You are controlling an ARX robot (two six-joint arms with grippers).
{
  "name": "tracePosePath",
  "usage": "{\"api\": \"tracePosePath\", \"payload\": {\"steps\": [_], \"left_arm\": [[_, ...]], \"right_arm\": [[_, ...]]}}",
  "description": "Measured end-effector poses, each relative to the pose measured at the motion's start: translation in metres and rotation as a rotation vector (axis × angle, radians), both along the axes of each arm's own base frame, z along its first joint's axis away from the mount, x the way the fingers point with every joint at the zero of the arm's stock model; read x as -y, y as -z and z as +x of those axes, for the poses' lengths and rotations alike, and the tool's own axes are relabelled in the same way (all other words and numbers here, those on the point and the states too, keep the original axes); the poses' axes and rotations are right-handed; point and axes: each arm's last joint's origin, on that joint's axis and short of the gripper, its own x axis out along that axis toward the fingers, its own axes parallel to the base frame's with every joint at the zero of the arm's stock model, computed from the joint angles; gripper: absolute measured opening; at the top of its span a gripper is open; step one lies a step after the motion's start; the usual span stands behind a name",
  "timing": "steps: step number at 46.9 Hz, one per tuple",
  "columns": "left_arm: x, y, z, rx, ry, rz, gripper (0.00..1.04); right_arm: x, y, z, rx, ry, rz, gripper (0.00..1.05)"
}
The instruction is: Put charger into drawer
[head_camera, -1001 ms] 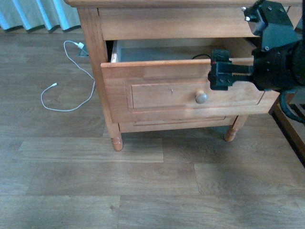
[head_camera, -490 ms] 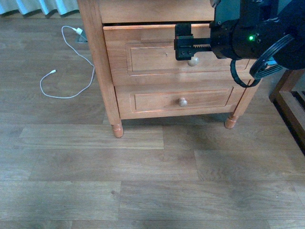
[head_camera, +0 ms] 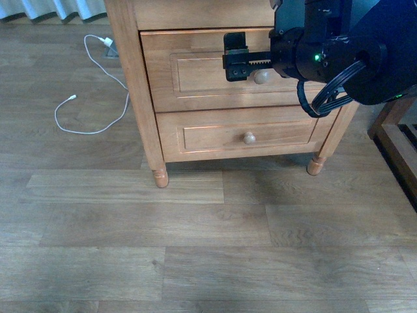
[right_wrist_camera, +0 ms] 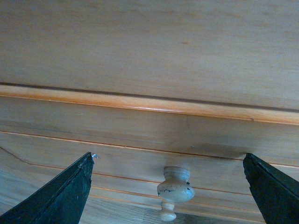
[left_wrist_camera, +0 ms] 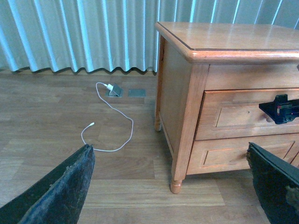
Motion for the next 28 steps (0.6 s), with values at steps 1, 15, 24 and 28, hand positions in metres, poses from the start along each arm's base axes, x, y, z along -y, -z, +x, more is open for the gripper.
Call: {"api": "tracePosePath", "payload": {"steps": [1, 15, 24, 28], "left_arm": [[0.000, 0.000, 0.000, 0.000, 0.000, 0.000, 0.99], [0.000, 0.000, 0.000, 0.000, 0.000, 0.000, 0.99], [0.000, 0.000, 0.000, 0.000, 0.000, 0.000, 0.99], [0.000, 0.000, 0.000, 0.000, 0.000, 0.000, 0.99]], "right_arm": [[0.001, 0.000, 0.000, 0.003, -0.002, 0.003, 0.96], [0.026, -0.041, -0.031, 0.072, -0.029, 0.011, 0.96], [0.042, -0.067, -0.081, 0.046, -0.084, 0.022, 0.96], [0.052, -0.074, -0.109, 0.020, -0.105, 0.026, 0.96]]}}
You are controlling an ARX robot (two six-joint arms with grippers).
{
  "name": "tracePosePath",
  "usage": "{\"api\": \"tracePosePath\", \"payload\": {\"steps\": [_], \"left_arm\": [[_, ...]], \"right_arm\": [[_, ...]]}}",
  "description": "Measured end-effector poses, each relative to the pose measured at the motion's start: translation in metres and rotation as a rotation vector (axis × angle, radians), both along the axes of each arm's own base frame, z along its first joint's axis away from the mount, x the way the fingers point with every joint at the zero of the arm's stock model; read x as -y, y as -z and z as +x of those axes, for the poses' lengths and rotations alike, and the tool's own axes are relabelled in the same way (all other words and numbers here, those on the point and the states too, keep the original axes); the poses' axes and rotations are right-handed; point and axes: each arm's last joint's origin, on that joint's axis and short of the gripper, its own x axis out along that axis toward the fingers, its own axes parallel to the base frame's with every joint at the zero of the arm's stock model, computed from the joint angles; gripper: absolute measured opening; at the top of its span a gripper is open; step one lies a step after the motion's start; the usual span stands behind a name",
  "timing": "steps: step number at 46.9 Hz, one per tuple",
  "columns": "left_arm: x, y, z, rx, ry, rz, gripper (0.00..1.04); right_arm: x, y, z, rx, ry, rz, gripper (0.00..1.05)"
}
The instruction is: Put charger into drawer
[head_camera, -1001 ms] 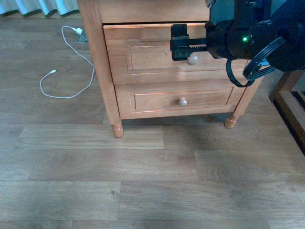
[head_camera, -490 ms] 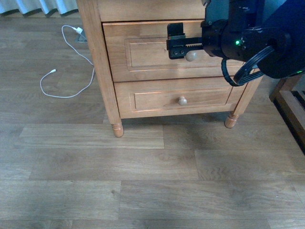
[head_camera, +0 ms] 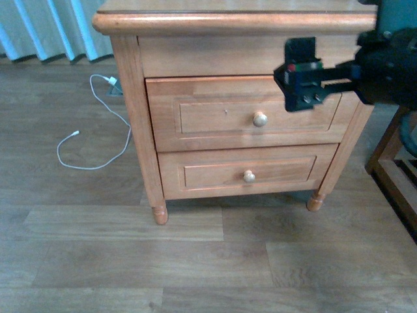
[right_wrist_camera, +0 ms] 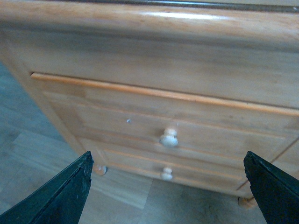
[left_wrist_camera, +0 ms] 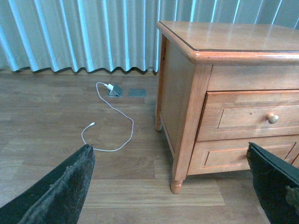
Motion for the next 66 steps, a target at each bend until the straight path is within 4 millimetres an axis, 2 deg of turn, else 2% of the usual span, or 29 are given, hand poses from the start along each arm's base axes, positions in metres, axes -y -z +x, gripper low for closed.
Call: {"api": "tracePosePath", "payload": {"steps": [6, 14, 22, 28, 31, 34, 40, 48, 66], "left_arm": [[0.000, 0.000, 0.000, 0.000, 0.000, 0.000, 0.99], [0.000, 0.000, 0.000, 0.000, 0.000, 0.000, 0.99], [0.000, 0.000, 0.000, 0.000, 0.000, 0.000, 0.99], [0.000, 0.000, 0.000, 0.000, 0.000, 0.000, 0.99], [0.000, 0.000, 0.000, 0.000, 0.000, 0.000, 0.99], [0.000, 0.000, 0.000, 0.000, 0.000, 0.000, 0.99], [0.000, 0.000, 0.000, 0.000, 0.000, 0.000, 0.99], [0.000, 0.000, 0.000, 0.000, 0.000, 0.000, 0.99], [0.000, 0.000, 0.000, 0.000, 0.000, 0.000, 0.99]], "right_arm": [[0.022, -0.016, -0.054, -0.023, -0.010, 0.011, 0.96], [0.054, -0.032, -0.140, -0.026, -0.006, 0.087, 0.96], [0.077, -0.038, -0.191, 0.051, 0.082, 0.138, 0.96], [0.078, -0.044, -0.197, 0.101, 0.090, 0.151, 0.96], [0.078, -0.040, -0.196, 0.199, 0.202, 0.096, 0.89], [0.082, -0.034, -0.201, 0.324, 0.372, 0.049, 0.71], [0.093, -0.023, -0.206, 0.335, 0.385, 0.030, 0.41], [0.094, -0.014, -0.212, 0.341, 0.385, 0.023, 0.01], [0.094, 0.005, -0.222, 0.333, 0.383, 0.021, 0.02]]}}
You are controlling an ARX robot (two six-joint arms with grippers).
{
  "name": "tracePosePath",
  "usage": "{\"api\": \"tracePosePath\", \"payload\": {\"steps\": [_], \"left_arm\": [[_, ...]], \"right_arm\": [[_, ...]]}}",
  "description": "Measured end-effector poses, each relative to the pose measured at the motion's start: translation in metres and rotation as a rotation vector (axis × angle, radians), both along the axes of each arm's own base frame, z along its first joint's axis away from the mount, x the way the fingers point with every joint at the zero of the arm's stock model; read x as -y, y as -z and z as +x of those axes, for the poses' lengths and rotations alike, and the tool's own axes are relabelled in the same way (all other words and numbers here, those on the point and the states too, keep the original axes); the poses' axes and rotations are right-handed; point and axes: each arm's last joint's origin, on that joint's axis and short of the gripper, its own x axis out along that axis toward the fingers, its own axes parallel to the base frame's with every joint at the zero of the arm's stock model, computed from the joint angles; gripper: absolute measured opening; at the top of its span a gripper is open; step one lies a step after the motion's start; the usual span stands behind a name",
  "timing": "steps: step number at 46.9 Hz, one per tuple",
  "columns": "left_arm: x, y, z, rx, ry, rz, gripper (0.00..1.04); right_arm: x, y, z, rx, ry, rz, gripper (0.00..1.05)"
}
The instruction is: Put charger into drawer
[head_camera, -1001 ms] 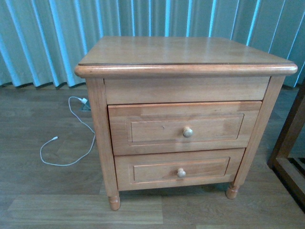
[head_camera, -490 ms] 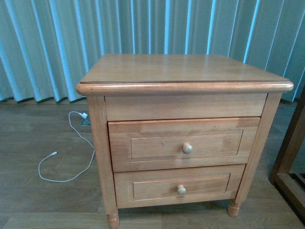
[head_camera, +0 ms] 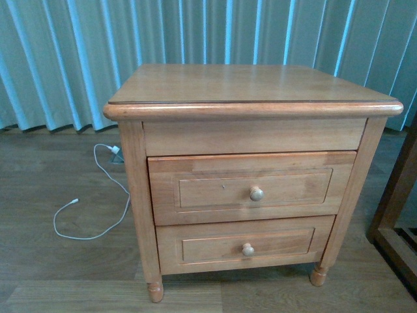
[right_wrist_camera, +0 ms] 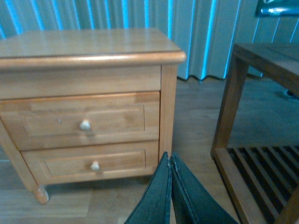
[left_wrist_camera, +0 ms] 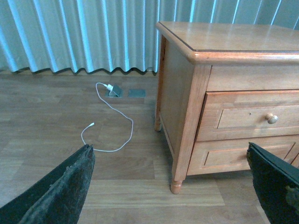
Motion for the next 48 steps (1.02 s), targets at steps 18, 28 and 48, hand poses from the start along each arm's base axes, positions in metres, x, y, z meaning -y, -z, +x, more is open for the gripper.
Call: {"api": "tracePosePath", "payload": {"steps": [18, 28, 48], "left_arm": [[0.0000, 0.0000, 0.0000, 0.000, 0.000, 0.000, 0.99], [0.0000, 0.0000, 0.0000, 0.000, 0.000, 0.000, 0.99], [0.0000, 0.0000, 0.0000, 0.000, 0.000, 0.000, 0.99]], "right_arm": [[0.0000, 0.0013, -0.0080, 0.009, 0.000, 0.000, 0.02], [0.0000, 0.0012, -0.0080, 0.009, 0.000, 0.000, 0.02], [0.0001, 0.0012, -0.0080, 0.009, 0.000, -0.001, 0.65]]}}
